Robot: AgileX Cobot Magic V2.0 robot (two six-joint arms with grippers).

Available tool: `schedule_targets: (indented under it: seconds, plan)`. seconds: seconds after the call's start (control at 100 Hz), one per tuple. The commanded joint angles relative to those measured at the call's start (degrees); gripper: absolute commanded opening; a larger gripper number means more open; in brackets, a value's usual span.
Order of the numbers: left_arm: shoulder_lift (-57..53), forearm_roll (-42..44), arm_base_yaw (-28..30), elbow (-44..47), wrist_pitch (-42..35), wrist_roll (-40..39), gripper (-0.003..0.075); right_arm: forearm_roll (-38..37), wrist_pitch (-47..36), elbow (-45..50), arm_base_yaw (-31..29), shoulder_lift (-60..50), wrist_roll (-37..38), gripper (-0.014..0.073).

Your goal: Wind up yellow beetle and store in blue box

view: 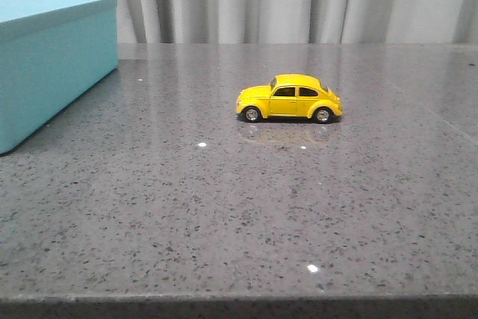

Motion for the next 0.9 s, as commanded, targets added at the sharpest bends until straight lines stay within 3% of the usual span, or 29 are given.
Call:
schedule_targets:
  seconds: [0.0,0.52,0.89]
  plan:
    - [3.79,-0.76,0.0,-4.61,-3.35,-0.35,-0.0019,0.31,-1.47,-4.43,0.13,3.8,-0.2,-0.0059]
    - [22.16,-0.89,0.0,-17.28,-2.06,-0.35,-0.0019,0.39,2.46,-18.83,0.13,22.53,-0.25,-0.0059]
    - [23.27,-0.89,0.0,-17.5,-2.5,-0.35,-0.0019,1.39,3.57,-19.58,0.13,23.67,-0.25,-0.0059]
